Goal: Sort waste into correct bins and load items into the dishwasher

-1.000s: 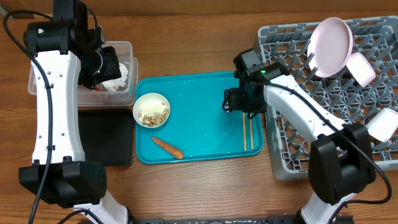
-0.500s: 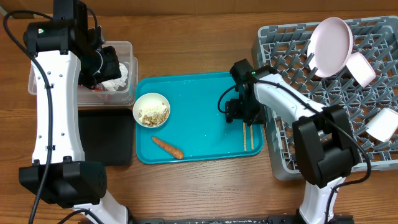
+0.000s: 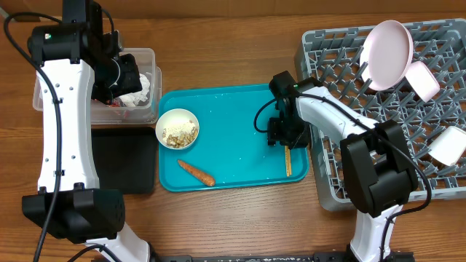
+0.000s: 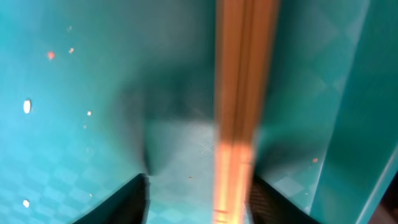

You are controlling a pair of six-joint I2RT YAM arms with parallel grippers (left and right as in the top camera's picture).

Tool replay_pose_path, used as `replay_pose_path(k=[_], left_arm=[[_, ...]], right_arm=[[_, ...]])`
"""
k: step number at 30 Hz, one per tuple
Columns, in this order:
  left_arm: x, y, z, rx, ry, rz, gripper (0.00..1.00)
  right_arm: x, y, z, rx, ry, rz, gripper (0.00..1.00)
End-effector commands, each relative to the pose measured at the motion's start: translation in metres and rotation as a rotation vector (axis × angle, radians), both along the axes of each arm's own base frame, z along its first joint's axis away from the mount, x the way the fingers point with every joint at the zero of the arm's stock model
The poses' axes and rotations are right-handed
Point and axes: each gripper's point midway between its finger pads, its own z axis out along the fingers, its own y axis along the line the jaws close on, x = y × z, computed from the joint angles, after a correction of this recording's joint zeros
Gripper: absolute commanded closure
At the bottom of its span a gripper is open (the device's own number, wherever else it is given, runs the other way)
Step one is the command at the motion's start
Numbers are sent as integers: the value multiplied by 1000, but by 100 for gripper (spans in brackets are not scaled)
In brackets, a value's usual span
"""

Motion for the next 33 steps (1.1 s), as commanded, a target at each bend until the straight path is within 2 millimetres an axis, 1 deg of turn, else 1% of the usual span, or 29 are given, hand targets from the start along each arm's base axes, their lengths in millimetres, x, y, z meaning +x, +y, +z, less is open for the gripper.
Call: replay_pose_path(k=[1,3,5,8,9,13,18,20,28,30,33], left_arm=[[-2,1,13,-5,-34,21,57],[-2,1,13,-5,-34,21,57],[-2,1,13,-5,-34,21,57],[-2,1,13,-5,-34,21,57],[-2,1,13,-5,-34,21,57],[-2,1,13,-5,-34,21,57],[-2,1,13,-5,-34,21,57],[-2,1,13,-5,-34,21,57],[-2,1,13,-5,-34,21,57],[-2,1,13,-5,-34,21,57],[-2,1,13,-5,-33,21,57]], right_arm=[[-2,0,-5,-3,15,-11,60],[-2,0,-5,-3,15,-11,66],[-2,0,-5,-2,15,-11,68],[-2,0,-5,-2,15,-11,75],[-2,0,-5,-2,15,-11,75],[-5,-1,-4,-7,27,-11,87],[-6,-2,-2,-9,31,-11,88],[-5,-1,3,-4,19,-11,90],[1,1,38,34,-69,-11,89],[2,2,39,37,-76,-10,86],[4,2,37,39,-81,-10,85]])
